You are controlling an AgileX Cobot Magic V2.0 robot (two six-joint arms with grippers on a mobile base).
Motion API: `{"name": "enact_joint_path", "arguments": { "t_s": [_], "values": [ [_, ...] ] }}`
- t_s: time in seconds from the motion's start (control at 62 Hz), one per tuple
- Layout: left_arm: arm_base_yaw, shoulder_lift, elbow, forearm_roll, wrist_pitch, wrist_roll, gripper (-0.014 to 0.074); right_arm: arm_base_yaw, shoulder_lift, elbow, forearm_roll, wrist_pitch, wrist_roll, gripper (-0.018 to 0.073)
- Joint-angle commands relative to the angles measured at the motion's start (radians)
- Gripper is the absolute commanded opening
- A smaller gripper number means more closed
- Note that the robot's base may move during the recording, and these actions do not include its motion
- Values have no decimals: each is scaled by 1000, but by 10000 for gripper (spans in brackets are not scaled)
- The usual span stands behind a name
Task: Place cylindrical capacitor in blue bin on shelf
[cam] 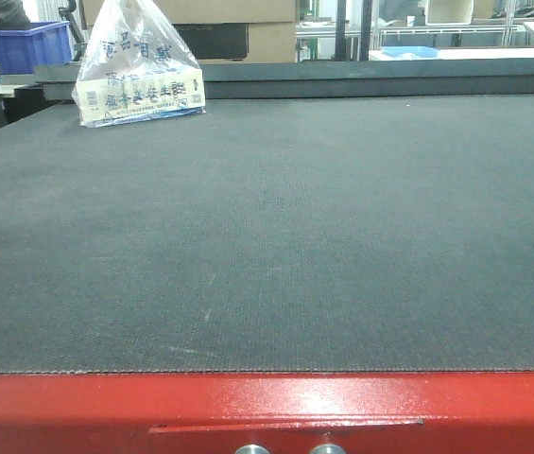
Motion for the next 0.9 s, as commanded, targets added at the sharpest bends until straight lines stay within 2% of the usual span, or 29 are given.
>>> {"name": "enact_joint_path", "arguments": {
  "t_s": [0.0, 0.242, 0.291, 0.339, 0.403, 0.565, 0.775, 0.888],
  "values": [
    [3, -4, -2, 4, -14, 0, -111, 1, 7, -1, -3, -20, -4, -167],
    [3, -4, -2, 4, -26, 0, -111, 1, 7, -1, -3, -69, -4, -167],
    [3, -4, -24, 4, 29, 0, -111, 1, 7, -1, -5, -127, -4, -167],
    [3, -4, -71, 4, 104, 0, -111, 1, 7, -1, -7, -118, -4, -167],
    [3, -4, -148, 4, 182, 0, -111, 1, 7, -50, -7, -19, -4, -167],
    [3, 103, -336, 4, 339, 0, -111, 1, 69, -278, -7, 334, -4, -167],
    [3, 400, -566, -11, 461, 0, -111, 1, 314, -486, 1, 443, -4, -167],
    [3, 595, -704, -43, 592, 0, -111, 1, 494, -592, 22, 515, -4, -167]
  ]
}}
